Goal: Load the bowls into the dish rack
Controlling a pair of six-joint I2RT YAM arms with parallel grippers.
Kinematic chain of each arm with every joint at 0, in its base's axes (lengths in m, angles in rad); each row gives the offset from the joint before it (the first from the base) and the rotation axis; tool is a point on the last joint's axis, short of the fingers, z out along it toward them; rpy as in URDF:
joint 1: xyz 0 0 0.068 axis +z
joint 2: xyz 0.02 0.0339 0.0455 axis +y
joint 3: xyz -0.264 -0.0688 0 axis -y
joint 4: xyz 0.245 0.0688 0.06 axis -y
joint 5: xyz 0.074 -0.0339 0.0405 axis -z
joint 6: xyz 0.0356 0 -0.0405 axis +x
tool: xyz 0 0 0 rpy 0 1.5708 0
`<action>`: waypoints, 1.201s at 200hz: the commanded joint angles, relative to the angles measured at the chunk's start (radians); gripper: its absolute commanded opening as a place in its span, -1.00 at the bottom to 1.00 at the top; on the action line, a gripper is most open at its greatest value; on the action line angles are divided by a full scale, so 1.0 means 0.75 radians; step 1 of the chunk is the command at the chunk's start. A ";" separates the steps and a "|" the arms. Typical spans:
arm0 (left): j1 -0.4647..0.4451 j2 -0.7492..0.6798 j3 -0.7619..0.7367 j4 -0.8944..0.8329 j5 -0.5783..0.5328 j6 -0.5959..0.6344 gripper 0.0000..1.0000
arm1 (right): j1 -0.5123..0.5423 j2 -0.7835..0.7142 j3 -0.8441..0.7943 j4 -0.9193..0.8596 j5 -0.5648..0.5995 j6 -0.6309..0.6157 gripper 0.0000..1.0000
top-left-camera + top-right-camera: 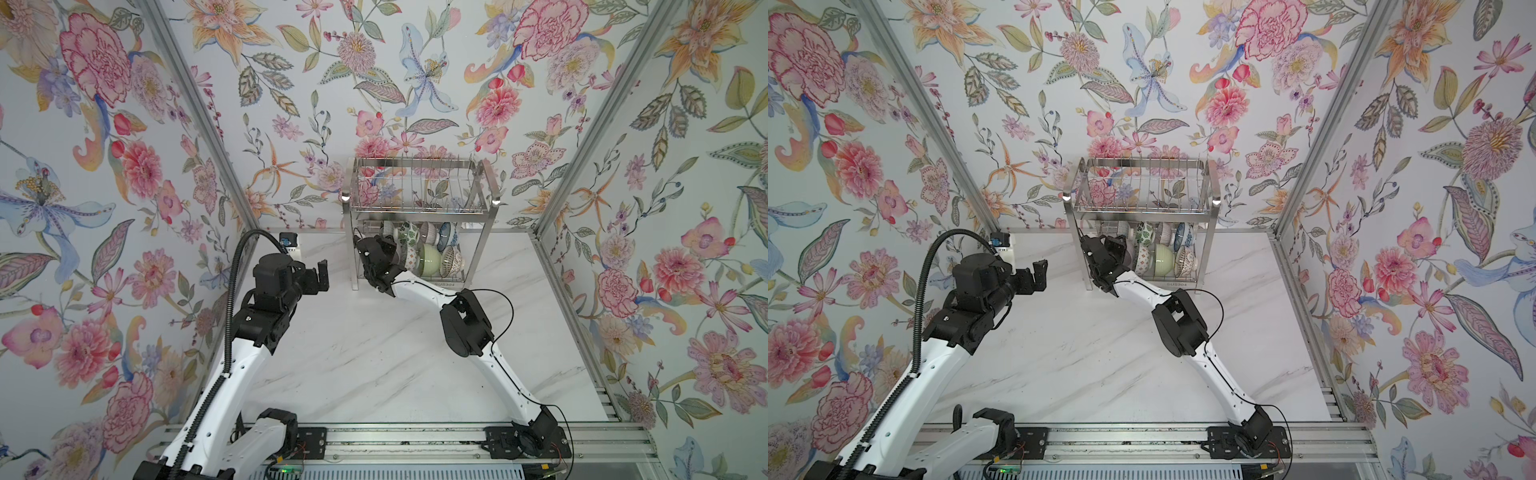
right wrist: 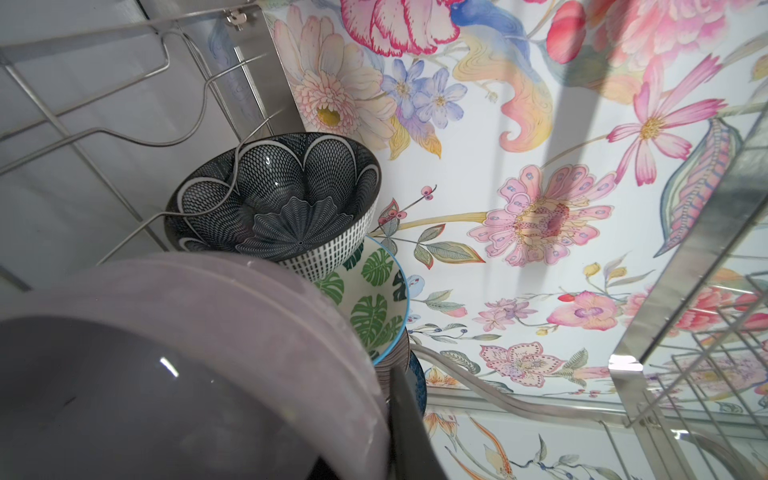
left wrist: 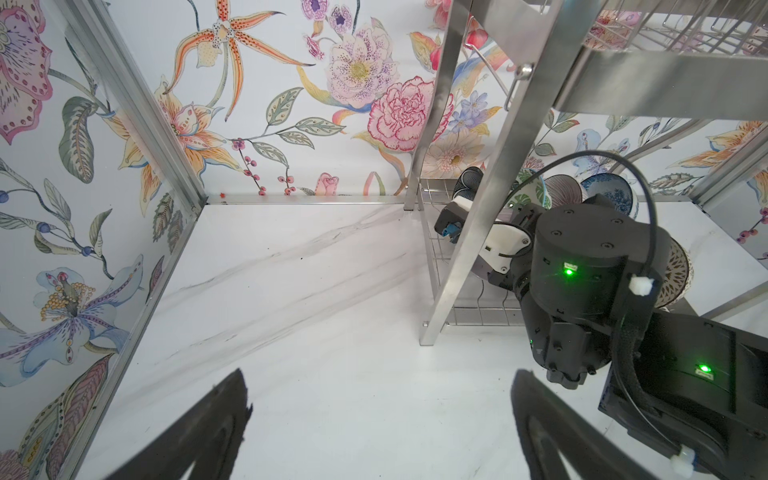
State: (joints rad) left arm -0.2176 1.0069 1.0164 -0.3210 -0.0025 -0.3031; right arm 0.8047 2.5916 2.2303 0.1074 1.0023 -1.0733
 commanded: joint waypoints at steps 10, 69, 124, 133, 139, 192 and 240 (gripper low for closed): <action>0.017 -0.024 -0.017 0.008 0.024 -0.017 0.99 | 0.014 -0.040 -0.016 0.011 -0.037 0.027 -1.00; 0.017 -0.040 -0.041 0.013 0.023 -0.025 0.98 | 0.012 -0.007 -0.016 0.128 0.069 -0.083 -1.00; 0.016 -0.046 -0.055 0.021 0.029 -0.027 0.99 | 0.001 0.020 -0.016 0.229 0.130 -0.208 -1.00; 0.016 -0.049 -0.056 0.023 0.030 -0.027 0.99 | 0.003 0.026 -0.016 0.247 0.130 -0.226 -1.00; 0.015 -0.051 -0.058 0.021 0.028 -0.027 0.99 | 0.002 0.030 -0.016 0.259 0.164 -0.243 -1.00; 0.017 -0.064 -0.080 0.024 0.024 -0.032 0.99 | 0.003 0.083 0.010 0.308 0.165 -0.319 -1.00; 0.017 -0.059 -0.093 0.035 0.032 -0.032 0.98 | -0.002 0.090 -0.024 0.393 0.168 -0.395 -1.00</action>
State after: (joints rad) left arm -0.2169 0.9730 0.9623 -0.3111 -0.0021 -0.3141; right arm 0.8097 2.6335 2.2200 0.3004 1.1126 -1.3331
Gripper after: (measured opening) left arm 0.993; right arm 0.102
